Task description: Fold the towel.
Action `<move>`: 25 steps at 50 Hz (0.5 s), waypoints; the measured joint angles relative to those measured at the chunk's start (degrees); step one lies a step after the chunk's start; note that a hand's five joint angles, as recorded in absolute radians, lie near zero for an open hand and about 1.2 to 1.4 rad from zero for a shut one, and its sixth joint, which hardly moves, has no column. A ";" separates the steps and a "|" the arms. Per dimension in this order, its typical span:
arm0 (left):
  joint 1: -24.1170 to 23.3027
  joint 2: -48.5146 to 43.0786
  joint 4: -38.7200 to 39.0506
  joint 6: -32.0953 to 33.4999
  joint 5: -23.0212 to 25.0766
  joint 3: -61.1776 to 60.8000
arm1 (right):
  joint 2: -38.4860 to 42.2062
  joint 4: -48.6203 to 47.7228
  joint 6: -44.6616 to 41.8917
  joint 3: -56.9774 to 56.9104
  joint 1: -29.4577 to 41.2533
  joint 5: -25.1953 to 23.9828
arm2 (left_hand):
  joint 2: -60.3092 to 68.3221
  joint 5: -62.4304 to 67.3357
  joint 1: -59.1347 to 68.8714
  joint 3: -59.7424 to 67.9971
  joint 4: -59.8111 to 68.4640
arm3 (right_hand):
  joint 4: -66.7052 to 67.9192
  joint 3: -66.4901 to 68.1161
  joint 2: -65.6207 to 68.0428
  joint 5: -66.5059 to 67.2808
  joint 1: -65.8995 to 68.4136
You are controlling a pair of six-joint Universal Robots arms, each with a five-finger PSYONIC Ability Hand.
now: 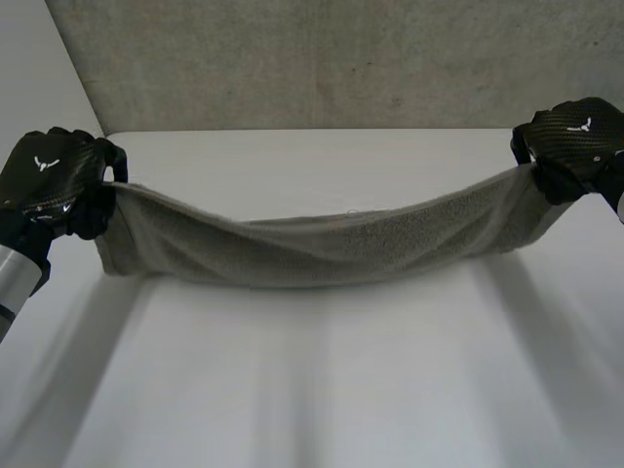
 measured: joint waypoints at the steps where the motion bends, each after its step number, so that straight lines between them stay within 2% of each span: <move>1: 0.16 -0.14 0.02 0.00 0.39 -0.12 | -0.05 0.38 -0.02 0.21 -0.04 -0.47 | 0.00 0.00 0.00 0.00 0.00 | 0.00 0.00 0.00 0.00 0.00; 7: 0.06 -5.82 0.42 0.23 1.21 1.29 | 3.44 1.14 -0.50 -0.37 0.39 -1.31 | 0.00 0.00 0.00 0.00 0.00 | 0.00 0.00 0.00 0.00 0.00; 12: -0.59 -14.79 0.56 0.43 1.00 5.73 | 10.16 1.37 -2.03 -4.31 0.75 -0.36 | 0.00 0.00 0.00 0.00 0.00 | 0.00 0.00 0.00 0.00 0.00; 18: -1.66 -26.31 -0.34 2.41 0.24 13.81 | 20.03 2.21 -3.20 -12.59 1.65 2.11 | 0.00 0.00 0.00 0.02 0.00 | 0.00 0.00 0.00 0.00 0.00; 25: -3.40 -37.55 -4.01 7.86 -1.60 23.67 | 30.95 2.99 -3.50 -23.59 4.52 6.79 | 0.00 0.00 0.00 0.04 0.00 | 0.00 0.00 0.01 0.00 0.00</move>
